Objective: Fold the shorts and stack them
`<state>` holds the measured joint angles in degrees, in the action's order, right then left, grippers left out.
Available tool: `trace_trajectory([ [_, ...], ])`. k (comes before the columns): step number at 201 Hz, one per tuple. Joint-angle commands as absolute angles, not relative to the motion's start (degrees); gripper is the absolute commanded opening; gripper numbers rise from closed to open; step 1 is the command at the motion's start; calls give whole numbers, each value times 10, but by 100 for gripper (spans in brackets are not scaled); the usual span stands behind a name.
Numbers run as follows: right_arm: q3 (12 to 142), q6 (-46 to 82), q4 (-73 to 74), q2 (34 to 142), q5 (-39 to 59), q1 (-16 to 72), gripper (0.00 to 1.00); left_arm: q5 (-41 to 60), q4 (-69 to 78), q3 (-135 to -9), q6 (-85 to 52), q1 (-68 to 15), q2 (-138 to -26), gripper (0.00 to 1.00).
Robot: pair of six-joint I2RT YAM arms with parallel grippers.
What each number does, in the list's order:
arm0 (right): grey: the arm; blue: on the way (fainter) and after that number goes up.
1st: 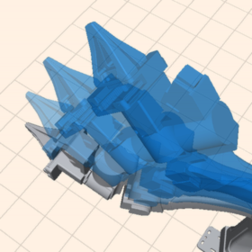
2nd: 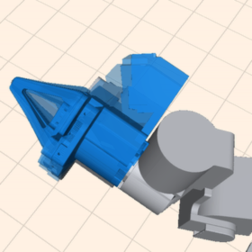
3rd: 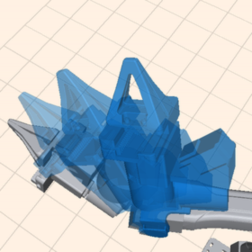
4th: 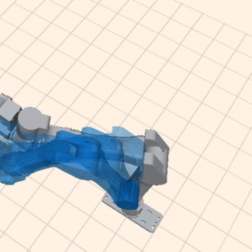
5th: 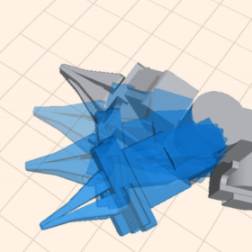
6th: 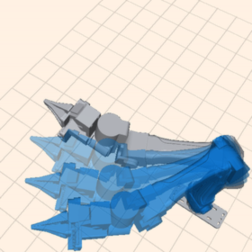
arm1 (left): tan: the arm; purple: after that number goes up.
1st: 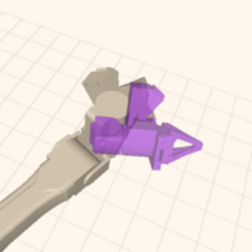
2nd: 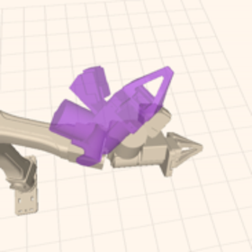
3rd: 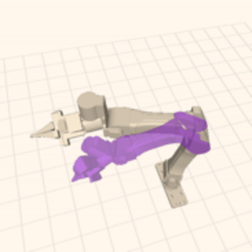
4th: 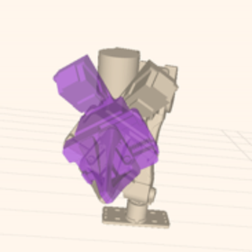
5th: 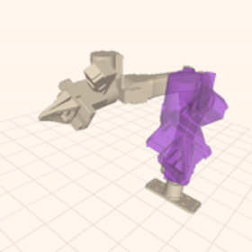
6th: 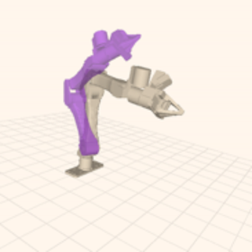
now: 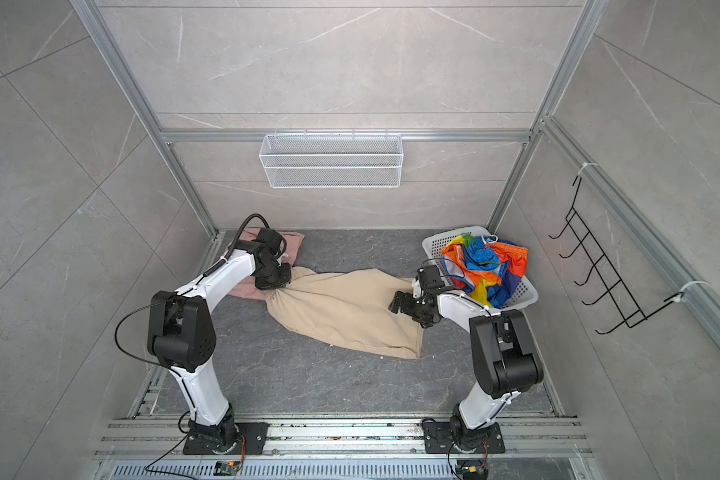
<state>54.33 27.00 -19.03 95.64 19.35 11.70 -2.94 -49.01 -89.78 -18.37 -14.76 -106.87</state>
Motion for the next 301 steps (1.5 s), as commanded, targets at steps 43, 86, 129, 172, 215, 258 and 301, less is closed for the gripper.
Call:
trace_trajectory([
  [43, 612, 345, -184, 934, 192, 200, 99, -96, -568, -981, -147, -185, -1030, 0],
  [86, 656, 437, -104, 979, 204, 255, 99, -175, -634, -1060, -123, -227, -1067, 0],
  [129, 724, 543, 14, 1091, 220, 290, 99, -179, -633, -1052, -122, -229, -1070, 0],
  [172, 851, 609, 75, 1241, 258, 302, 99, -170, -609, -1015, -126, -227, -1068, 0],
  [215, 981, 621, 41, 1354, 265, 303, 99, -151, -587, -985, -128, -217, -1074, 0],
  [258, 1131, 518, -119, 1410, 246, 302, 99, -94, -569, -968, -143, -187, -1072, 0],
  [301, 1036, 493, -132, 1257, 239, 304, 99, -72, -561, -970, -149, -185, -1070, 0],
])
